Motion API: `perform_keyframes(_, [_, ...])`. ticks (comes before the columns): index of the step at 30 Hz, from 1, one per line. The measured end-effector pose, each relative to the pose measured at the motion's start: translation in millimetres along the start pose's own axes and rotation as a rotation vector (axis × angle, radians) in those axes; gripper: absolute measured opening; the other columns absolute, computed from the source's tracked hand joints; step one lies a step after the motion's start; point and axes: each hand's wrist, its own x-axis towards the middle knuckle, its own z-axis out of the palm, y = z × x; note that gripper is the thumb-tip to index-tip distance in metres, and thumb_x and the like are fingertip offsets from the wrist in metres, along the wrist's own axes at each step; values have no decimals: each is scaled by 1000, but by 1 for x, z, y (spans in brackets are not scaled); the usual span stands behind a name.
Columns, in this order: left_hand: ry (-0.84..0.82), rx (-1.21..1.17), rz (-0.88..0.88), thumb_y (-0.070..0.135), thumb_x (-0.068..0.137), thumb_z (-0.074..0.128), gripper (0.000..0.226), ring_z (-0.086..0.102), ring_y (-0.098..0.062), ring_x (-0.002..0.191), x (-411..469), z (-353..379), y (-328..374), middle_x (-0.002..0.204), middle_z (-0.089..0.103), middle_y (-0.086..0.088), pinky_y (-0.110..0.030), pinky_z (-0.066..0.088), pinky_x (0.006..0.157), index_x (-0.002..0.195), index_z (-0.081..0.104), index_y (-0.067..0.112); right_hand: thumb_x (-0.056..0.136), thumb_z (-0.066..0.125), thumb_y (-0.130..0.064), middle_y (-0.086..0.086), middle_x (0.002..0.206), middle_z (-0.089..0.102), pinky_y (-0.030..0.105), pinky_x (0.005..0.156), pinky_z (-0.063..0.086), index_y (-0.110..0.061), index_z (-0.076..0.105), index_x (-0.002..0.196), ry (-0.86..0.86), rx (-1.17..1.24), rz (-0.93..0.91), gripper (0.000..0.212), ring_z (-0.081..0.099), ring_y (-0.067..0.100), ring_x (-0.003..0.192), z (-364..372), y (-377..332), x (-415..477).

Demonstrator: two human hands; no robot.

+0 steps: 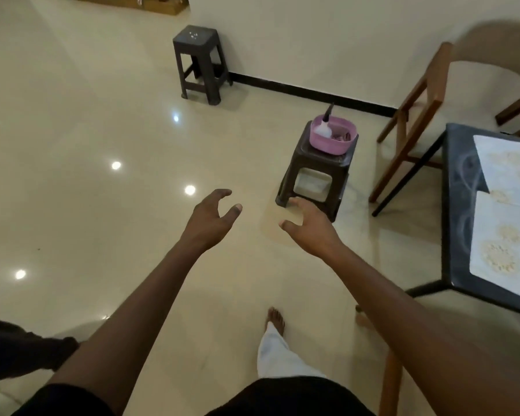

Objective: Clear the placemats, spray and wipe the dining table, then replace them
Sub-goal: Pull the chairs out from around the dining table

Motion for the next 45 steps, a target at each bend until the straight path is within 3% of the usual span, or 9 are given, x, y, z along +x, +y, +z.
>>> perform_keyframes(5, [37,17,-25,50,99,63,52,56,-10,124,119,-28,12,150,56,10,-32,42,101,145,54,30,96,69,-42,-1,161,45,42,118,41,-25,43,156,-43,-9,-46,67,45,22,146,-27,-43,128])
perform_keyframes(9, [73,-8,-3,50,99,63,52,51,-13,140,213,-44,21,151,57,10,-32,42,105,145,54,29,96,69,-42,5,153,54,43,115,45,-26,43,156,-66,-16,-52,68,53,25,139,-42,-77,222])
perform_keyframes(15, [57,-39,22,49,99,65,51,51,-14,141,383,-63,24,152,57,8,-29,39,105,145,55,29,99,67,-41,-3,166,38,40,118,39,-26,40,157,-25,-18,-70,66,42,21,148,-64,-117,381])
perform_keyframes(21, [-45,-10,102,47,100,64,51,51,-16,141,561,-90,44,152,57,5,-29,40,105,145,55,26,98,69,-42,-2,164,40,44,115,45,-27,41,156,47,51,43,66,51,23,140,-94,-146,523])
perform_keyframes(24, [-91,46,149,47,101,62,52,50,-17,142,651,-94,64,153,57,4,-30,40,106,147,54,24,98,70,-40,-2,163,41,44,116,44,-26,43,156,122,78,100,66,46,21,145,-115,-154,594])
perform_keyframes(28, [-179,63,238,48,101,63,53,50,-15,142,760,-76,99,153,56,6,-31,40,109,147,54,26,98,69,-40,-3,164,42,30,114,33,-24,43,157,200,95,127,66,40,18,149,-147,-150,681])
perform_keyframes(34, [-247,85,333,49,101,62,50,51,-13,140,924,-24,167,150,58,8,-27,39,104,146,55,26,98,68,-43,-3,163,42,31,115,33,-24,42,157,309,161,198,67,40,18,149,-213,-123,823])
perform_keyframes(45, [-473,102,498,49,100,64,46,54,-12,137,1175,92,320,145,62,11,-35,45,111,141,58,29,98,69,-40,-1,162,43,29,110,35,-23,42,157,524,278,398,67,42,19,148,-367,-68,998])
